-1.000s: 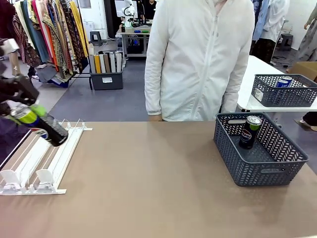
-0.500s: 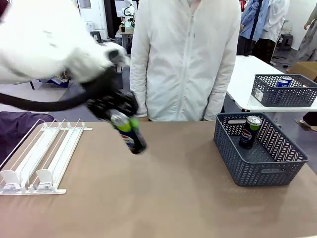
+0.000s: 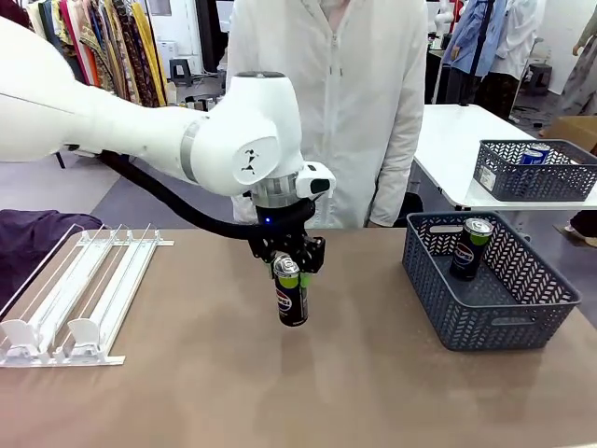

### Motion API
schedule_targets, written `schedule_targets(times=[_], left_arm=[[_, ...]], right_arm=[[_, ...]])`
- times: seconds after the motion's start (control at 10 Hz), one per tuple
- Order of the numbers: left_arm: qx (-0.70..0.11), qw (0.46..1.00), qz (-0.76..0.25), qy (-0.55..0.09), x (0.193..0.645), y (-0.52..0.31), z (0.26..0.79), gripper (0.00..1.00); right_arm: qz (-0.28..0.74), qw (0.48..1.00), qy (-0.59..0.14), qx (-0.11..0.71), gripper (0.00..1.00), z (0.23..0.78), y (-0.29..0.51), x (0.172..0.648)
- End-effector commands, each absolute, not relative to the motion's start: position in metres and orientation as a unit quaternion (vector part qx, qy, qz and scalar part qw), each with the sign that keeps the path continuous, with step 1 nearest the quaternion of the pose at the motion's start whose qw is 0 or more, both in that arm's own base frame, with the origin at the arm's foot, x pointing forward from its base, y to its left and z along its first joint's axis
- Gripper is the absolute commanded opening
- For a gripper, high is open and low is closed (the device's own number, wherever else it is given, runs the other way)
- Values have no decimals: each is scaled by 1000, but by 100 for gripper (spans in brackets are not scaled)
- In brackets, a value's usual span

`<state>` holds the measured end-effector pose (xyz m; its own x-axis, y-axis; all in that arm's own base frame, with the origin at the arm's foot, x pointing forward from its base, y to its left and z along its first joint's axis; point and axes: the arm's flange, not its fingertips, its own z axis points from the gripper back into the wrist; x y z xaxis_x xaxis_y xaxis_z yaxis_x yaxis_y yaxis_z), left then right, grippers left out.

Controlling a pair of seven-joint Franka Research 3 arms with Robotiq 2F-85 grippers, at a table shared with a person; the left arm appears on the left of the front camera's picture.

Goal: Retrieve and store the cans from the dispenser.
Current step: Pick up one can from the Automatic Can Dispenser and place it in the middle of the table.

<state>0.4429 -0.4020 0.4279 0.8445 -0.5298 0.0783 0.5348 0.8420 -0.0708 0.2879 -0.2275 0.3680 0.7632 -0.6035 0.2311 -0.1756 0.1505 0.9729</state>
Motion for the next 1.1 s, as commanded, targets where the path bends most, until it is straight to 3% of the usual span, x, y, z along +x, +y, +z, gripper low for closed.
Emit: schedule_targets(times=[0.0,0.5,0.6,0.7,1.0], left_arm=[[-37,958,-283,-22,442,-409,430,0],[-17,959,-284,-16,442,-411,419,3],[-15,958,-285,-14,442,-410,419,57],[-10,957,-289,-17,441,-410,419,100],[-5,960,-279,-41,436,-406,431,100]], right_arm=[[-155,693,-303,635,100,372,-227,286],[-155,693,-303,635,100,372,-227,286],[-155,693,-303,635,100,372,-227,286],[-155,693,-303,635,100,372,-227,286],[-155,693,-303,635,100,372,-227,286]])
